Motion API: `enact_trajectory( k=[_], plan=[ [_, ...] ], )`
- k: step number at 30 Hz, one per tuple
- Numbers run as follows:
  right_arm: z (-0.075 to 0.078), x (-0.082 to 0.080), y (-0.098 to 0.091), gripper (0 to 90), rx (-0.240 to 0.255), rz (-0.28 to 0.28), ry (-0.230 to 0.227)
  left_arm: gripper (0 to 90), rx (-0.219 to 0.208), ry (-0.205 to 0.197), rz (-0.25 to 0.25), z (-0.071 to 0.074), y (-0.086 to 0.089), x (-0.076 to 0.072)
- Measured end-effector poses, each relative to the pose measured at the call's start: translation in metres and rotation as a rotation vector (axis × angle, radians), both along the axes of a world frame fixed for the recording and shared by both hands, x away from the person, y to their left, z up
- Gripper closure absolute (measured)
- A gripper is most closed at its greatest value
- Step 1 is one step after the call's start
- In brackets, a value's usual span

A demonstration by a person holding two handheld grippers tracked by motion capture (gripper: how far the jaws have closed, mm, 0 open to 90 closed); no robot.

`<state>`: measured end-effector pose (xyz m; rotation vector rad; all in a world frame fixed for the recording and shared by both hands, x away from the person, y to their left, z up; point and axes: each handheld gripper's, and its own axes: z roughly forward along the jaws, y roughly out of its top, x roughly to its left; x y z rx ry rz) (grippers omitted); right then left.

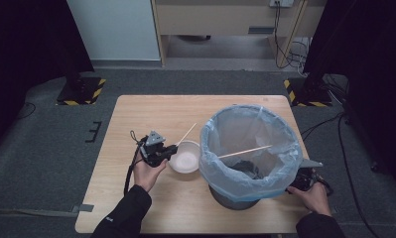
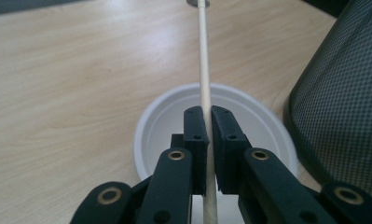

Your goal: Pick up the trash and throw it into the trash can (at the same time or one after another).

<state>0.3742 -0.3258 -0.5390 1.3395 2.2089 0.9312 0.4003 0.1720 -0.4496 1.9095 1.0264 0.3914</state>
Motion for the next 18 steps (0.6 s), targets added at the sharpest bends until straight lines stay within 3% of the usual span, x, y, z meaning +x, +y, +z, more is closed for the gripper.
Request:
enact_trajectory(
  k=[18],
  plan=[
    [0.0,0.0,0.0,2.5,0.0,0.002,0.003,85.0,-0.137,-0.19,0.047,0.065,0.024,-0.019]
  ],
)
